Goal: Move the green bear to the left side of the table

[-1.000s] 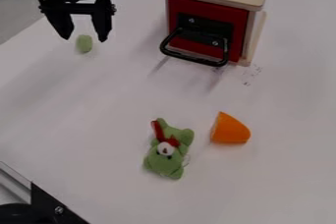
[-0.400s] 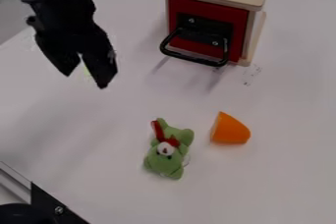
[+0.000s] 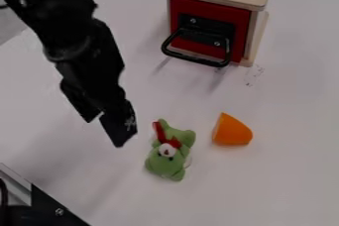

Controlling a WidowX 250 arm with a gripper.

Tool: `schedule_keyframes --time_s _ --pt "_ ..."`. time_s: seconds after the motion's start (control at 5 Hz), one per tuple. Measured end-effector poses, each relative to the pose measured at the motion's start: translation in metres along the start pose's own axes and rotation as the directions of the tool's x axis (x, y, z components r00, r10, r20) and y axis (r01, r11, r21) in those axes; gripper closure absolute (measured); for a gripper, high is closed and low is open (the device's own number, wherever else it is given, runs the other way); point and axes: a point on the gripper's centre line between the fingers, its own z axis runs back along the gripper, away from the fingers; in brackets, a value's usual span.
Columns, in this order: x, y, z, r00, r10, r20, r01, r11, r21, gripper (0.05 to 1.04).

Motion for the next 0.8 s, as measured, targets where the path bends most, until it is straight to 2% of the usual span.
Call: schedule_keyframes --time_s 0.2,0.4,0.8 --pt "0.002 -0.015 -0.018 0.998 -0.052 -0.019 0.052 0.999 0.008 0.084" --pt "0.005 -0.025 -0.036 0.997 -0.073 -0.010 0.073 0.997 0.011 0.084" --pt "0.011 -0.037 -0.066 0.996 -0.074 -0.047 0.074 0.997 0.008 0.083"
